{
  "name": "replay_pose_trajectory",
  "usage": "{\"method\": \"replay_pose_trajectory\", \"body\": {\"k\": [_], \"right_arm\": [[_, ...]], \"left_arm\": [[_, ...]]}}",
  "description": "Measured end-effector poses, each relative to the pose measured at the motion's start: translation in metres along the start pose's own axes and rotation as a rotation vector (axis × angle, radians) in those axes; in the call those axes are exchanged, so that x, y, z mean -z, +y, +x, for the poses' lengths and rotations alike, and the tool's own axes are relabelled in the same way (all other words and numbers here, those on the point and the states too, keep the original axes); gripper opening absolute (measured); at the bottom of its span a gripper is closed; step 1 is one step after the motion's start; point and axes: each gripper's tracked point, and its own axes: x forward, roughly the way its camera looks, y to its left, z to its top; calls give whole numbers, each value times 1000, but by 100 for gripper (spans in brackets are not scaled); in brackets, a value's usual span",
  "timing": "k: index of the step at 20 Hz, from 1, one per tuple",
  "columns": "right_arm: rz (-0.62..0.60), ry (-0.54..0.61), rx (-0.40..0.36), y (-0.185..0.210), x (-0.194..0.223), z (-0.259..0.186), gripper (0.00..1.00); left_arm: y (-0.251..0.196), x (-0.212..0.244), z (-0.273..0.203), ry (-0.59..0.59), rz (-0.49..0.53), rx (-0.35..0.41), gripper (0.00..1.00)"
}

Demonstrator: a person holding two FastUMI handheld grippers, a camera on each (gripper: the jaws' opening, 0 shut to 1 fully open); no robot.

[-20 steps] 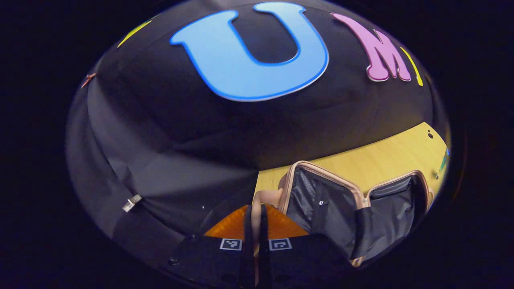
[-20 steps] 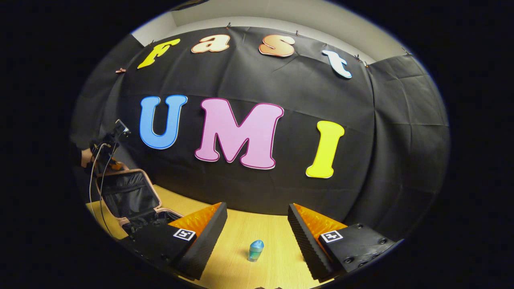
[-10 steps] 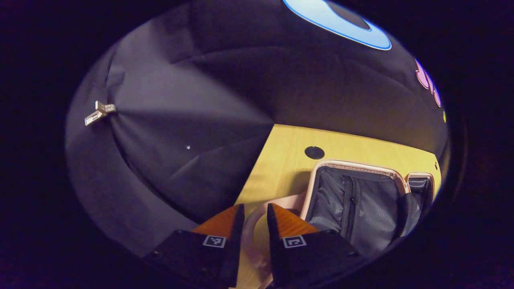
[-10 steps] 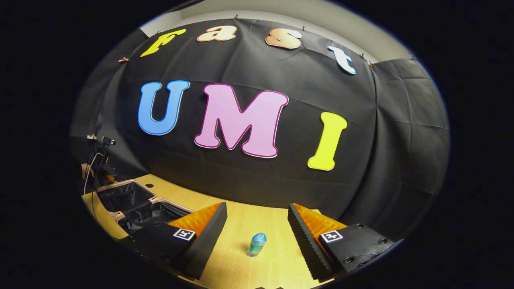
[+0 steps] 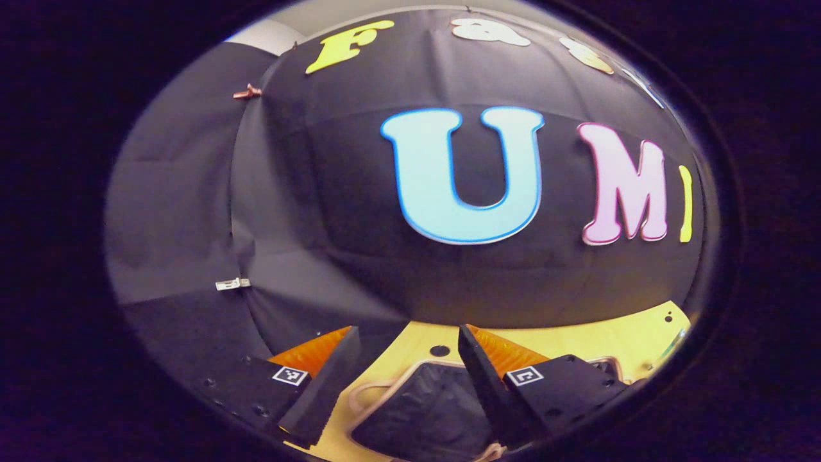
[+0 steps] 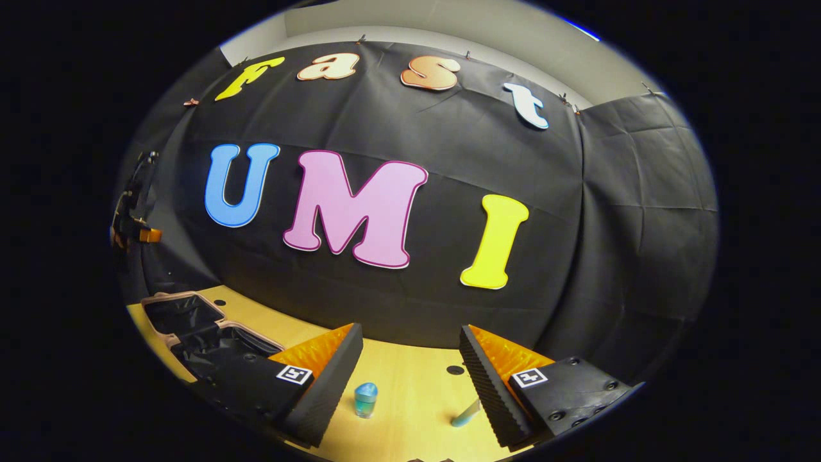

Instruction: First open the suitcase, pack the skin care products into it, and then close the suitcase.

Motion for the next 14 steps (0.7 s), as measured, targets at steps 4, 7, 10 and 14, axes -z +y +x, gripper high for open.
{"method": "replay_pose_trajectory", "body": {"k": [4,7,10,14], "right_arm": [[59,17,-28,-36,28,-2,95],[101,50,-22,-61,60,-6,96],[124,90,18,-90,91,-12,96],[115,181,52,-115,144,-15,97]], "left_arm": [[-140,-12,-78,-65,25,80,95],[-259,17,-115,-44,-50,200,95],[-369,61,-134,13,-61,370,95],[-486,137,-143,139,19,568,95]]}}
